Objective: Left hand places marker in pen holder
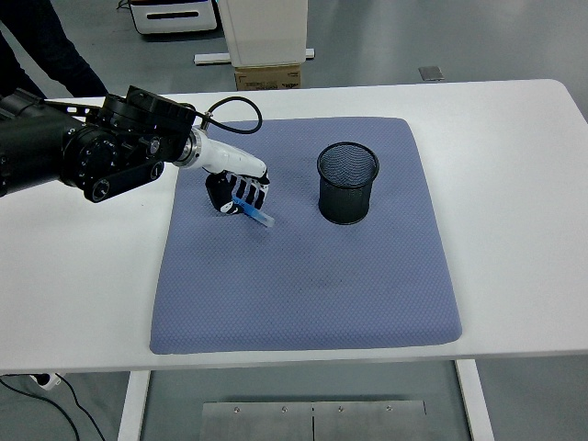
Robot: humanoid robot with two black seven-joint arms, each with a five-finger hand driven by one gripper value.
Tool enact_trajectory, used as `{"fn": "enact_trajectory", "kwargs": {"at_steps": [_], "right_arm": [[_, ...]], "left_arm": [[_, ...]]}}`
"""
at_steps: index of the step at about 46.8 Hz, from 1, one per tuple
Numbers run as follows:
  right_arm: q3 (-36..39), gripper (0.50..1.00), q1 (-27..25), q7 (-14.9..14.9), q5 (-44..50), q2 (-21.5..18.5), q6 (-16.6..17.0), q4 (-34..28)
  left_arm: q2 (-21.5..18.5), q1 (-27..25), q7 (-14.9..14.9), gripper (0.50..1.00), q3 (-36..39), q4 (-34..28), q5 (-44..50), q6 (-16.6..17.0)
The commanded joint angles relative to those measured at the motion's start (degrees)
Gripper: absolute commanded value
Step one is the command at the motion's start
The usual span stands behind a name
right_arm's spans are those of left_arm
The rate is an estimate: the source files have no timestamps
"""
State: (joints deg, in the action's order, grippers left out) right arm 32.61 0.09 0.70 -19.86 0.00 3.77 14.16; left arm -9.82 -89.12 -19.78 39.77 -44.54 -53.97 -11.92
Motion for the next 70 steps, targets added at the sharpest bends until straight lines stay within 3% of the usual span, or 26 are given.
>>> {"fn": "enact_trajectory", "kwargs": {"at_steps": [1, 11, 51, 70], "right_arm": [[0.00, 1.000, 0.00, 0.00, 0.00, 0.00, 0.01, -0.01], [0.00, 1.000, 0.00, 0.00, 0.00, 0.00, 0.01, -0.01], [0.00, 1.000, 0.00, 0.00, 0.00, 0.00, 0.01, -0.01], [0.00, 1.000, 0.00, 0.00, 0.00, 0.00, 0.01, -0.01]], "left_arm": [[0.06, -0.09, 0.00, 0.500, -0.13, 0.07, 0.01, 0.14], [0.06, -0.09, 0.00, 0.500, -0.14, 0.16, 0.01, 2.16], [-0.55, -2.37, -0.09, 0.500, -2.77, 1.04, 3.34, 2.25], [0.41, -4.48, -0.09, 0.500, -6.37, 1.74, 10.90, 2.34]]}}
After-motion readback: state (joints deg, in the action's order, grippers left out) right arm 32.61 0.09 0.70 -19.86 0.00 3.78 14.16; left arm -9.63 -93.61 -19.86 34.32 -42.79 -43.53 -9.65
